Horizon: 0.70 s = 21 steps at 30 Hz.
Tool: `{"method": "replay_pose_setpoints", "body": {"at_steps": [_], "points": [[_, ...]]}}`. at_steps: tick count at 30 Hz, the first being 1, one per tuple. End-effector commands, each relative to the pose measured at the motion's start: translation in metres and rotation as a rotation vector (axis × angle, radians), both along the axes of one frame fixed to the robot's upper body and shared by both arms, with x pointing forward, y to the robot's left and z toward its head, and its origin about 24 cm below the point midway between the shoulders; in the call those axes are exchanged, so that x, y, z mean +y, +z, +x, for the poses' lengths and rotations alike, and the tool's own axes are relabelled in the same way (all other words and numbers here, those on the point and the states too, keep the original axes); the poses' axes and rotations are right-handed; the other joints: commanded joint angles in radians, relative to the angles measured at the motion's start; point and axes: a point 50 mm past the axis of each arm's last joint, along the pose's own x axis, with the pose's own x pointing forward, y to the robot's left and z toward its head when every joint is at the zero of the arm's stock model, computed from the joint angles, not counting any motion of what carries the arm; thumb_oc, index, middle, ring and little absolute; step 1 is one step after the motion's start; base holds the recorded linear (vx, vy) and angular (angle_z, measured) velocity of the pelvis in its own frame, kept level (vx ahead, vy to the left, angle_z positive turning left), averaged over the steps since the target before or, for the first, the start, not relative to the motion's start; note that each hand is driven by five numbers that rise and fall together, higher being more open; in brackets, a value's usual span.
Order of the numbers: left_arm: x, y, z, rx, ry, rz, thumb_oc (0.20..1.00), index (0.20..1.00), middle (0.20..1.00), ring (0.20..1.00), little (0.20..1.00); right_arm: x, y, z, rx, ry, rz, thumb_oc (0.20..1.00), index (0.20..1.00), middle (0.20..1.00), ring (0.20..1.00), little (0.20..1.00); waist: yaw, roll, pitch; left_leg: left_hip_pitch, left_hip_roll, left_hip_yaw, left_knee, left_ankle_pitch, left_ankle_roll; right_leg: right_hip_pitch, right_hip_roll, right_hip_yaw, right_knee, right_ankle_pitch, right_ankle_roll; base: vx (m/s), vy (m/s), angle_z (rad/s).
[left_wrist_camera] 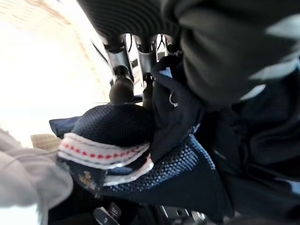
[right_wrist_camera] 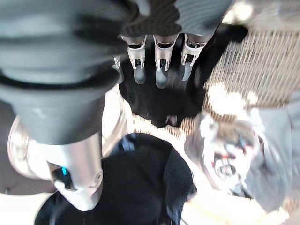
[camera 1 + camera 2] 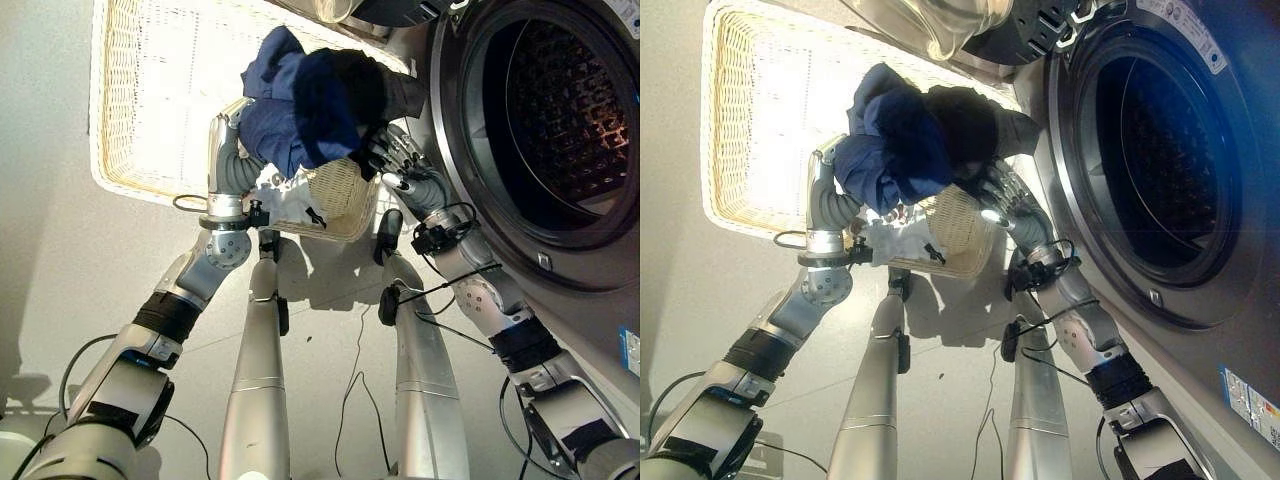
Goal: Put the clothes into the washing machine.
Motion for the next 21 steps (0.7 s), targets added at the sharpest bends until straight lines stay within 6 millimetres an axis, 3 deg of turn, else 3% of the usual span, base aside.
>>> {"method": "replay_pose_setpoints", "body": {"at_steps": [1,21], "points": [[-0.025,0.02,-0.016,-0.178,-0.056,0.084,0.2,0.2,0.2,0.2,0.2,0.015,0.01,-0.022,-0.068,0.155,0.018,1.0,1.0,1.0,1.0,1.0,-0.012,0.065,-0.02,-0.019,-0.107,-0.04,0.036,-0.014,0.092,0.057,0.043,-0.081,-0.071,0.064,0.083,0.0,0.0,0.0],[-0.058,0.037,-0.025,-0.274,-0.096,0.318,0.2,0.2,0.2,0.2,0.2,0.046,0.043,-0.039,-0.159,0.325,0.115,1.0,1.0,1.0,1.0,1.0,0.002,0.078,-0.02,-0.021,-0.112,-0.035,0.036,-0.001,0.09,0.055,0.03,-0.097,-0.073,0.077,0.09,0.0,-0.002,0.0]]}}
